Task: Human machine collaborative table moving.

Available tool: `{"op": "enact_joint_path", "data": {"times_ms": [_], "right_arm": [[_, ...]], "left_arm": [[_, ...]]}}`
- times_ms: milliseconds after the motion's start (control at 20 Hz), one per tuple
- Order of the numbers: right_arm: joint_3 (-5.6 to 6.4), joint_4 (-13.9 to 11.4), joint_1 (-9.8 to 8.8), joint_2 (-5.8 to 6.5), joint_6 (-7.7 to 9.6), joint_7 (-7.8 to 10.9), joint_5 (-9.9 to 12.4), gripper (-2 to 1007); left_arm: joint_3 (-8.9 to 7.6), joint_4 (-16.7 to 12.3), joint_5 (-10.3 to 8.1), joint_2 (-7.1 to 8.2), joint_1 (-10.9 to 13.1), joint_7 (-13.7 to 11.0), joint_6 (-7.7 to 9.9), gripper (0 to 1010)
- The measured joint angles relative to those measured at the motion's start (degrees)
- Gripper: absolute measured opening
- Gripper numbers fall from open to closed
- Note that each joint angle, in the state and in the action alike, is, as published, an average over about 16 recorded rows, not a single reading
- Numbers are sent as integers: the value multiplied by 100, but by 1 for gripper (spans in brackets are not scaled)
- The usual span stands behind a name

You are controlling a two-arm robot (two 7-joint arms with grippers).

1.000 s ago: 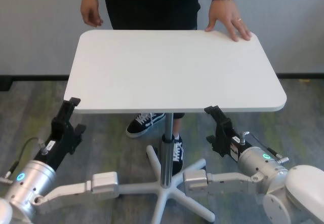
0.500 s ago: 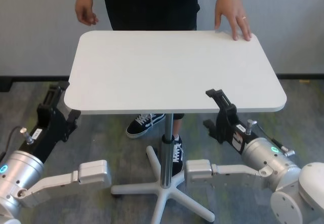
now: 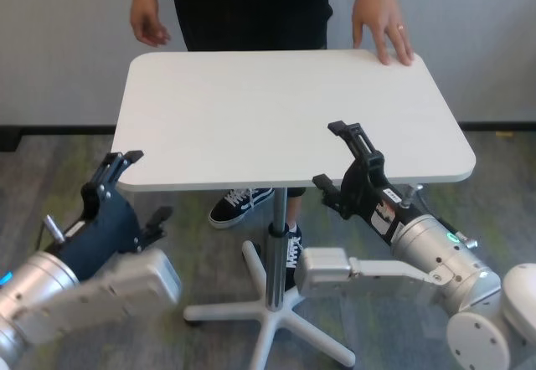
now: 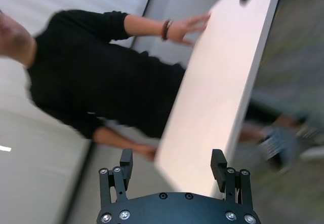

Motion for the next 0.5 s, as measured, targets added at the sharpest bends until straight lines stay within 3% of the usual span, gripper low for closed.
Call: {"op": "enact_joint_path", "data": {"times_ms": [300,500], "right_arm": [[345,50,-231,-240,-748,-169,1117,1005],[580,218,-363,-441,-1376,-164,2027,1005]], "left_arm": [[-226,-157,-1365,-107,87,-832,-191,1000],[-306,-183,-1947,-192,110,-1129,-168,1000]]}}
